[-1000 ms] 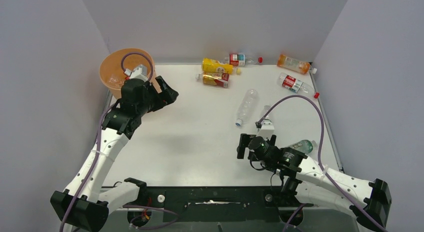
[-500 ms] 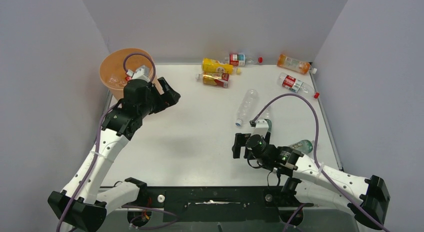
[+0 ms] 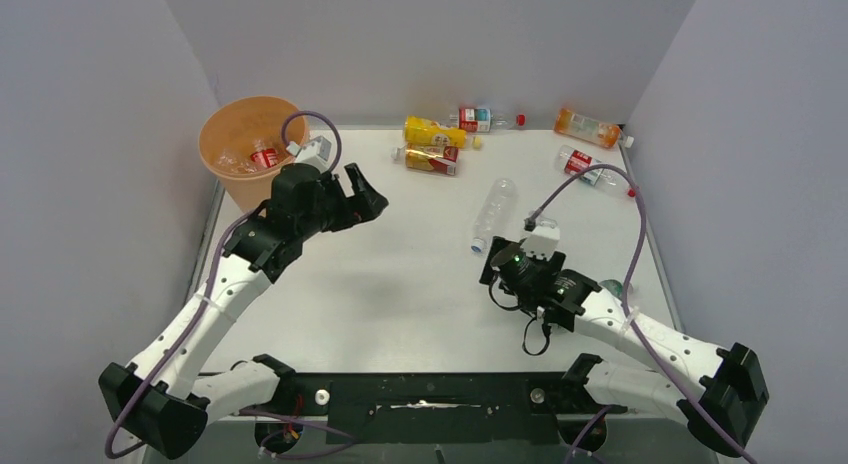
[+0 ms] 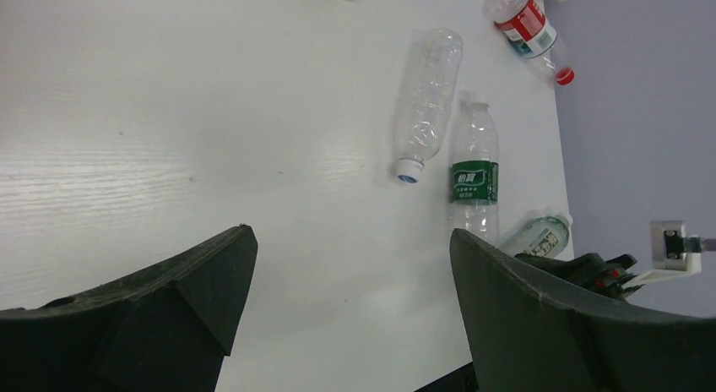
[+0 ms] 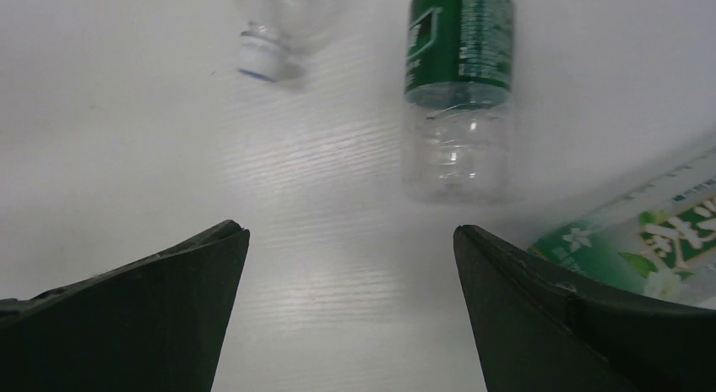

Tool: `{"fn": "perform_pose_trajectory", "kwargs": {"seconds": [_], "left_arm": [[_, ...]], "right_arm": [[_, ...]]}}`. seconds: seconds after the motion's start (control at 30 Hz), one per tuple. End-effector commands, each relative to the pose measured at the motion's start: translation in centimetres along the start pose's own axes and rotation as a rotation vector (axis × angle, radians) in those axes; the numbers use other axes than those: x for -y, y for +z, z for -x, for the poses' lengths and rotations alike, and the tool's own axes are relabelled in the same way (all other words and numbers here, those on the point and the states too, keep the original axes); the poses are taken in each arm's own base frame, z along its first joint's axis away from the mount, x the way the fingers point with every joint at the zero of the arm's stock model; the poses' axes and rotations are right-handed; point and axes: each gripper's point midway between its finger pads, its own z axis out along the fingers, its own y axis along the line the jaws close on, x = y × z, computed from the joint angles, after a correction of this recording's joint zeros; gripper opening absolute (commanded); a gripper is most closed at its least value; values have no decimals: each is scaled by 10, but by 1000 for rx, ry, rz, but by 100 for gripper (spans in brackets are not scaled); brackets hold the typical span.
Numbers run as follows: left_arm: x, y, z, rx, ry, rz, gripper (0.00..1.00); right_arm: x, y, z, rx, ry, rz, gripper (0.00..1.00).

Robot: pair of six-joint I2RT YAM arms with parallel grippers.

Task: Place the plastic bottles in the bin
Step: Pick up the plastic bottle at the center of the board.

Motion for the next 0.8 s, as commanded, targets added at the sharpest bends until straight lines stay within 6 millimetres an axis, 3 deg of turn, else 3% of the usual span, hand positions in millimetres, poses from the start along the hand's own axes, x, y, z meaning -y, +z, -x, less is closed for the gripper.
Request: {"fn": "perform_pose_trajectory", "kwargs": {"seconds": [0.0, 0.2, 0.33, 0.6, 0.77], "left_arm": [[26, 16, -2, 3, 30, -111, 86], [45, 36, -22, -51, 61, -202, 86], [53, 49, -30, -93, 100, -228, 86], [62, 56, -36, -109, 120, -286, 86], [64, 61, -39, -121, 123, -298, 86]], "right_arm": [[38, -7, 39, 132, 130, -176, 98], [86, -17, 59, 181, 238, -405, 98], [113, -22, 56, 159, 316, -541, 98], [147, -36, 41, 92, 482, -678, 98], [157, -28, 36, 67, 548, -705, 98]]}}
